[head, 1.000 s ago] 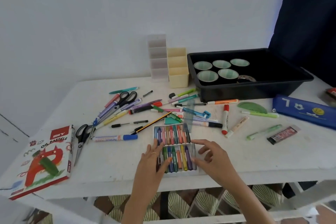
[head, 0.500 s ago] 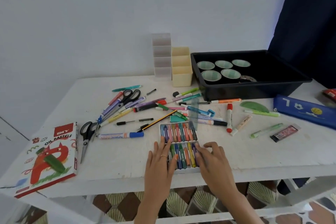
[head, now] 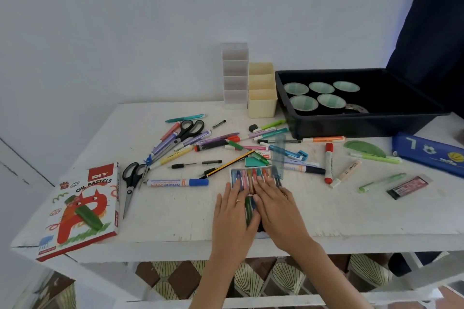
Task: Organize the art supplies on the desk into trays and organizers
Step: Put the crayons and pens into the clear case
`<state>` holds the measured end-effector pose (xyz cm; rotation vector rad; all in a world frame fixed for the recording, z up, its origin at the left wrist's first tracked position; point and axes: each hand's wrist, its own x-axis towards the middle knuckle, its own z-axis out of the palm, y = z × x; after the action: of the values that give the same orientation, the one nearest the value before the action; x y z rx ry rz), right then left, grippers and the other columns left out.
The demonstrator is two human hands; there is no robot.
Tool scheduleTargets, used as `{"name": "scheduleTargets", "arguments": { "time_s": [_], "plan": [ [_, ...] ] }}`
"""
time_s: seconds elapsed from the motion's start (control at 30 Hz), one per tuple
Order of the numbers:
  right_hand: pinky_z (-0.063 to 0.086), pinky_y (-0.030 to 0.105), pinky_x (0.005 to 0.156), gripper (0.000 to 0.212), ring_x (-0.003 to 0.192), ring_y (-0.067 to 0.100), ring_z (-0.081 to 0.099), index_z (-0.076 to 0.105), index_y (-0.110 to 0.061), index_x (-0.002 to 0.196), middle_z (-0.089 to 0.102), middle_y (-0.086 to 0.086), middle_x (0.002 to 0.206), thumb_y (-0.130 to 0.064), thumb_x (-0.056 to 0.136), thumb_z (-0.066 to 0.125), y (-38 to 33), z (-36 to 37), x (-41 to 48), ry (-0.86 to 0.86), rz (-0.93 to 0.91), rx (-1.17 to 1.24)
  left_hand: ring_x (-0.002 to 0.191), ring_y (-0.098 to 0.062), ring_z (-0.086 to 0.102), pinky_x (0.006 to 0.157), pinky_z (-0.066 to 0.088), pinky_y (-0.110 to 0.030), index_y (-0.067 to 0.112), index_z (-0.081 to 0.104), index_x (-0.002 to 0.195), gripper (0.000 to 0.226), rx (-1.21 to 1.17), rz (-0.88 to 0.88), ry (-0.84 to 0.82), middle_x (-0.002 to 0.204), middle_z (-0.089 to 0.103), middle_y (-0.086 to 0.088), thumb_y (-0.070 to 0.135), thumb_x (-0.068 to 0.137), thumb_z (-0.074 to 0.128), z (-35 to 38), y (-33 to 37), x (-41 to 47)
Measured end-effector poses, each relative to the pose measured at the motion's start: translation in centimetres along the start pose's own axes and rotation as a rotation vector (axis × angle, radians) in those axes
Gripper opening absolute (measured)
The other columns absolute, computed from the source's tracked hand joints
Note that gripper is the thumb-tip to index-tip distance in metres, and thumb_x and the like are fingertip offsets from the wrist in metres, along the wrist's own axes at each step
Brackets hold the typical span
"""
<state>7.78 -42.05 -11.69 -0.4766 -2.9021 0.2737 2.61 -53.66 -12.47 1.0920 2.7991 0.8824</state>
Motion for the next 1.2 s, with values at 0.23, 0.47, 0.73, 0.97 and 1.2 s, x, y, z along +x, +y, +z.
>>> {"name": "scheduleTargets", "arguments": {
  "time_s": [0.23, 0.47, 0.73, 0.97, 1.2],
  "plan": [
    [0.053, 0.03, 0.082, 0.053, 0.105, 0.011, 0.064, 0.07, -0.021, 0.109, 0.069, -0.005, 0.11, -0.032, 0.096, 0.019, 0.4, -0.9, 0.9, 0.012, -0.026, 0.012, 0.142, 0.001, -0.002, 0.117, -0.004, -0.022, 0.024, 0.017, 0.149, 0.077, -0.008, -0.003, -0.045, 0.154, 0.006, 0.013, 0.049, 0.078, -0.003, 0.6, 0.6, 1.5],
    [0.041, 0.034, 0.084, 0.028, 0.102, 0.015, 0.058, 0.064, -0.021, 0.103, 0.064, -0.004, 0.107, -0.022, 0.096, 0.037, -0.2, -2.0, 2.5, 0.06, -0.04, 0.042, 0.142, 0.001, 0.005, 0.119, 0.001, -0.028, 0.026, 0.025, 0.147, 0.046, -0.191, -0.09, -0.015, 0.154, 0.011, 0.015, 0.031, 0.101, 0.029, -2.3, 0.7, 1.6],
    [0.045, 0.019, 0.082, 0.024, 0.093, 0.012, 0.055, 0.067, -0.013, 0.101, 0.063, 0.002, 0.101, -0.001, 0.09, 0.05, -9.7, -2.1, 5.7, -0.071, -0.101, 0.765, 0.125, -0.01, 0.043, 0.107, 0.031, -0.027, 0.022, 0.053, 0.127, 0.031, -0.246, -0.429, 0.591, 0.131, 0.053, 0.006, 0.022, 0.097, 0.043, -10.8, -7.2, -1.9],
    [0.05, 0.015, 0.07, 0.026, 0.083, -0.001, 0.056, 0.063, -0.019, 0.109, 0.063, -0.009, 0.103, -0.008, 0.095, 0.045, -21.9, -0.1, 7.6, -0.547, -0.022, 1.066, 0.121, -0.032, 0.046, 0.103, 0.037, -0.045, 0.008, 0.046, 0.131, 0.048, 0.075, -0.927, 0.543, 0.131, 0.051, -0.015, 0.036, 0.093, 0.049, -17.6, -18.4, -4.0],
    [0.051, 0.016, 0.057, 0.025, 0.084, 0.007, 0.065, 0.057, -0.014, 0.11, 0.068, 0.002, 0.105, -0.002, 0.094, 0.042, -26.5, 1.9, 8.3, -0.545, 0.152, 1.243, 0.114, -0.028, 0.052, 0.094, 0.048, -0.047, 0.015, 0.039, 0.136, 0.062, -0.204, -0.94, 0.458, 0.133, 0.046, -0.01, 0.051, 0.087, 0.051, -16.8, -22.3, -3.8]
  ]
}}
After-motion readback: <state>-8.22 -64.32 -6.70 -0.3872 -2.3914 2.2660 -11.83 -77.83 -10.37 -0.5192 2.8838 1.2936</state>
